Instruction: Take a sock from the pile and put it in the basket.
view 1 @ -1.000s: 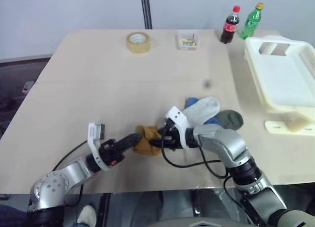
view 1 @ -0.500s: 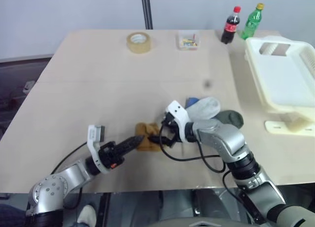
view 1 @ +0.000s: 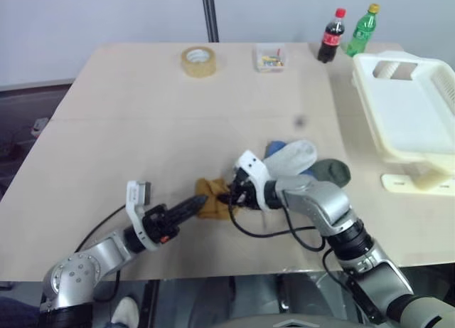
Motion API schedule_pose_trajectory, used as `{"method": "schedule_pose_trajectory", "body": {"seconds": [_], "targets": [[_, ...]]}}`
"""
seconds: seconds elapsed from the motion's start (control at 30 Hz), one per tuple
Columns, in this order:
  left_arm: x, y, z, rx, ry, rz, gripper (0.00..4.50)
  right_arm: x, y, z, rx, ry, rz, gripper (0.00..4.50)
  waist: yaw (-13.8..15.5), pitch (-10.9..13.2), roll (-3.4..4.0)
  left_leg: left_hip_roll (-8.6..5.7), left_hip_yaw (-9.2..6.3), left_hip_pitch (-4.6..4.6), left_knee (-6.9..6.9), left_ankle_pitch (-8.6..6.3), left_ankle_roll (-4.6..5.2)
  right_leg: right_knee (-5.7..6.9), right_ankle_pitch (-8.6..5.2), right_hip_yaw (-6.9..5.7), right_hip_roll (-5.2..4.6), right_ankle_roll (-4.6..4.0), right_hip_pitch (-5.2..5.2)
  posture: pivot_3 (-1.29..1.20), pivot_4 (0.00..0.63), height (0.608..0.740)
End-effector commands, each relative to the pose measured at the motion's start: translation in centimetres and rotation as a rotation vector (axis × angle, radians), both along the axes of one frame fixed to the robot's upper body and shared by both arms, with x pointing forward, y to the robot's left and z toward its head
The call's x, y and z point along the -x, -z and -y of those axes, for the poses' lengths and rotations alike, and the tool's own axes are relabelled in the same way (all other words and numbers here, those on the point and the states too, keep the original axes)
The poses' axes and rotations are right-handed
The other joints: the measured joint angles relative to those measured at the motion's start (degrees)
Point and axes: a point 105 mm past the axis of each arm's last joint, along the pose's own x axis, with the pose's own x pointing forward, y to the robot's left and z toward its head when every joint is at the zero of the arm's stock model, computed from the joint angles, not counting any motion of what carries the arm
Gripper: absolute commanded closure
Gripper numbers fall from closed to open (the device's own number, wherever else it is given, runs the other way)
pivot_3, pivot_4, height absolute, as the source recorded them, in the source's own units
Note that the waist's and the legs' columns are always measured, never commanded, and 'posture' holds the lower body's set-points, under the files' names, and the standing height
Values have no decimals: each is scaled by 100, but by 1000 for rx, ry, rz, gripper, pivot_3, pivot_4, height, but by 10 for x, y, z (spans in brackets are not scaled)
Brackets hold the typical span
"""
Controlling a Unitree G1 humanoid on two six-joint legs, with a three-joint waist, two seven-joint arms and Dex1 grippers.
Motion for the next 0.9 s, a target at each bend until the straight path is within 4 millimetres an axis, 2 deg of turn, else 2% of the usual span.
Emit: {"method": "schedule_pose_trajectory", "body": {"seconds": [0.03, 0.27, 0.4, 0.47, 0.57, 0.7, 0.9], "targets": [[1, -1, 0, 7, 5, 14, 0, 8, 11, -3, 30, -44, -34, 4483, 0, 0, 0, 0, 0, 1, 0, 0, 0, 0, 0, 0, 0, 0, 0, 0, 150, 740], [0, -3, 2, -5, 5, 34, 0, 6, 8, -3, 25, -40, -25, 4483, -1, 0, 0, 1, 0, 2, -1, 0, 0, 0, 0, 0, 1, 0, 0, 0, 150, 740], [-3, -11, -1, -75, -29, 127, 0, 3, 3, 5, 19, -24, -18, 4483, 4, 0, 0, 2, -1, 2, -1, 0, 0, 1, 0, 0, 0, 0, 0, 0, 150, 740], [-3, -16, -3, -162, -33, 204, 0, -1, -1, 12, 12, -4, -14, 4483, 12, 0, 0, 1, 0, 2, -1, 0, 0, -1, 0, 0, -1, 0, 0, 0, 150, 740], [3, -21, 0, -404, 36, 376, 0, -5, -6, 23, 14, 21, -10, 4483, 29, 0, 0, -1, -2, -5, -3, 0, -1, -7, 0, -2, -4, -1, -1, 0, 150, 740], [14, -5, 0, -679, 185, 494, 0, -7, -9, 36, 28, 37, -2, 4483, 31, 1, 3, -7, 4, -2, -23, 0, -1, -25, 0, 1, -12, -1, -1, 0, 150, 740], [12, -30, 3, -702, 168, 711, 0, -5, -20, 55, 39, 38, 20, 4483, 48, 2, 4, -3, -4, -23, -47, 0, 0, -58, 0, -12, -33, -1, -9, 0, 150, 740]]}}
